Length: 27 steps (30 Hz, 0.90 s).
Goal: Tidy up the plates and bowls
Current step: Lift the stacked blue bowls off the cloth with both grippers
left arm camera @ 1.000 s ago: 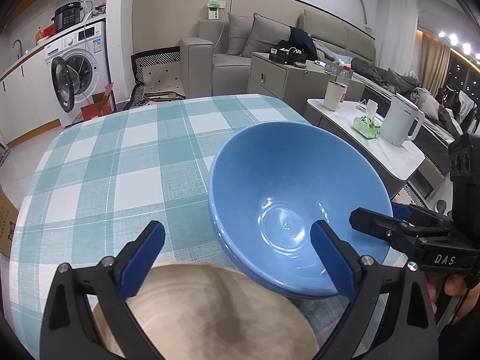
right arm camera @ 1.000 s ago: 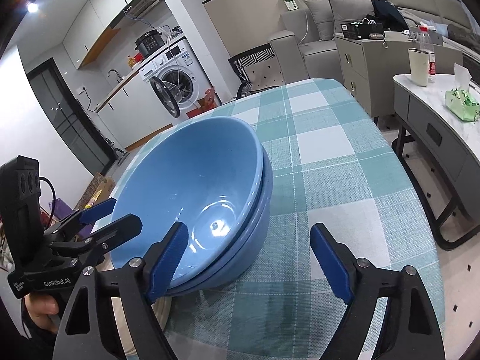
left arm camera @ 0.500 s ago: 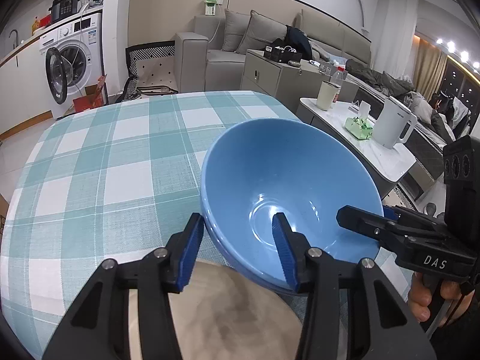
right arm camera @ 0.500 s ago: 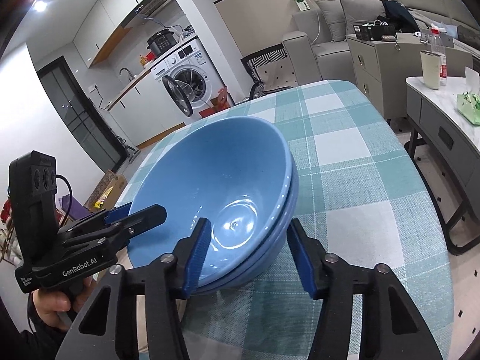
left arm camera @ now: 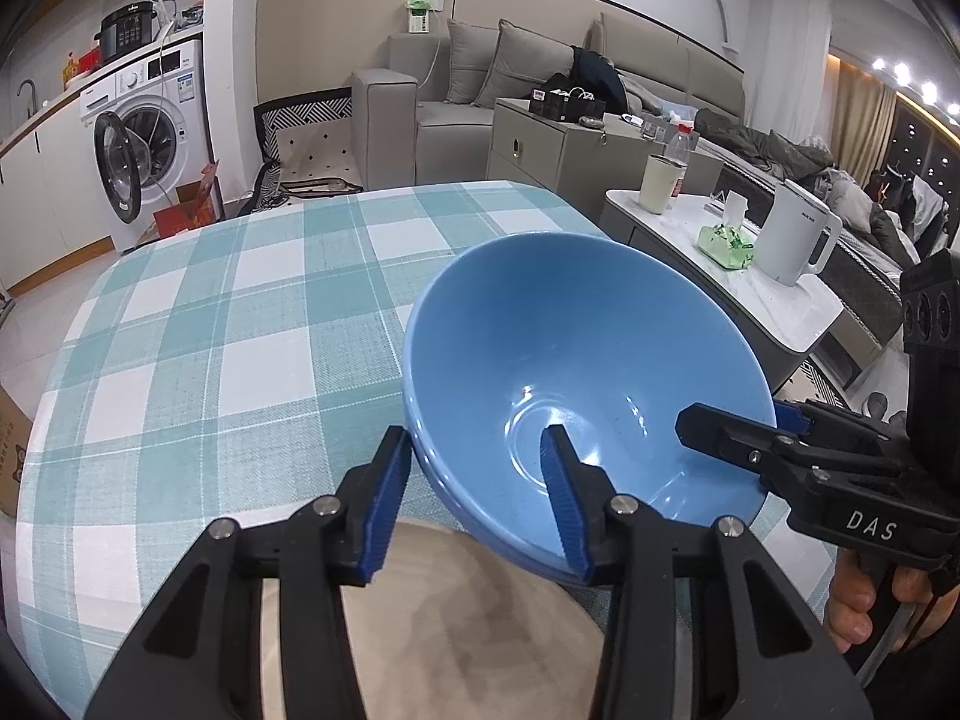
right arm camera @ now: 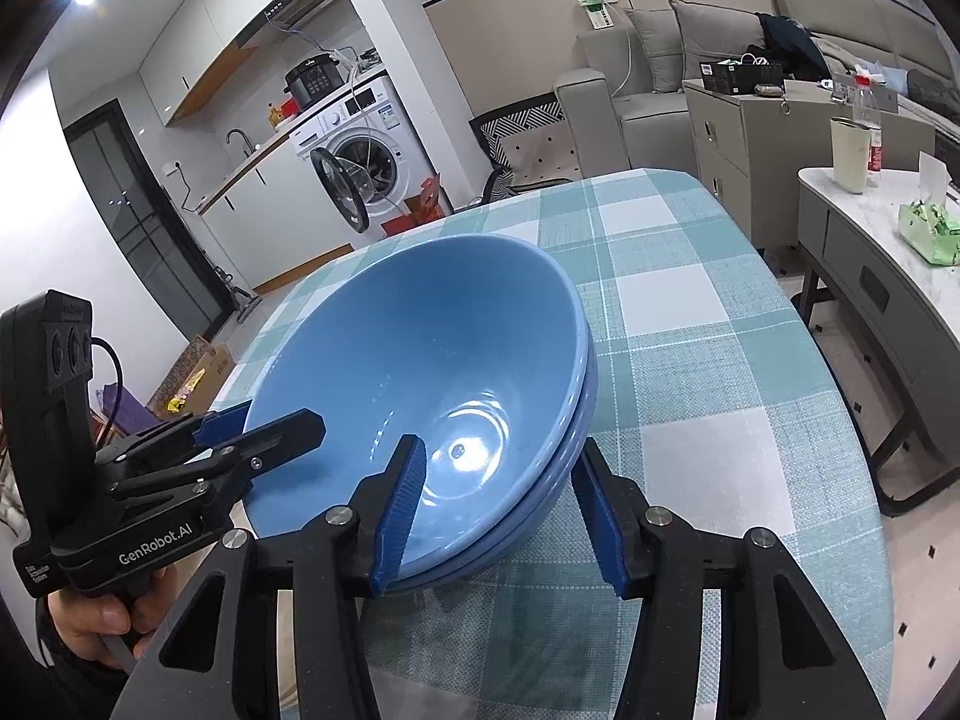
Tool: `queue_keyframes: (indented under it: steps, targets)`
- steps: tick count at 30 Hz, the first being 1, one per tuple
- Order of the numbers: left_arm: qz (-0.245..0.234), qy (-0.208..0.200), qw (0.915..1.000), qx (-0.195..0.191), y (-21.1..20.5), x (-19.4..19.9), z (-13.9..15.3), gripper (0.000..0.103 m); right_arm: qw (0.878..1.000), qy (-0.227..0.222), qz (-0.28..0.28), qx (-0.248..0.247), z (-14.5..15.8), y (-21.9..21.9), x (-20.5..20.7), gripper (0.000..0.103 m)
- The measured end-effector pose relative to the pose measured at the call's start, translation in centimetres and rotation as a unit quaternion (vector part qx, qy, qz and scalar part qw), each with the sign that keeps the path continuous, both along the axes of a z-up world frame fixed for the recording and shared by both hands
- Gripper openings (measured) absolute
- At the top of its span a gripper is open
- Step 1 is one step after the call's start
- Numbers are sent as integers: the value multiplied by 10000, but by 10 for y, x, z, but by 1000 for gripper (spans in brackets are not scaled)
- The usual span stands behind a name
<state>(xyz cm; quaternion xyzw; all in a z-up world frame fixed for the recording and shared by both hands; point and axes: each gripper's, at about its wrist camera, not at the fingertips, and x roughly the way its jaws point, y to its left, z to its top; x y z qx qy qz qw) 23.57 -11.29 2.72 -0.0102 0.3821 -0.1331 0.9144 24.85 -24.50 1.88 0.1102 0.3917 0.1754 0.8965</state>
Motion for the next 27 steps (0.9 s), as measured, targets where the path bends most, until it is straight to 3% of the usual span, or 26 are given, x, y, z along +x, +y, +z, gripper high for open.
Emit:
queue_keyframes:
  steps: [27]
  targets:
    - [13, -257, 9995, 159, -4, -12, 27, 44, 9996, -294, -41, -33, 22, -3, -14, 51]
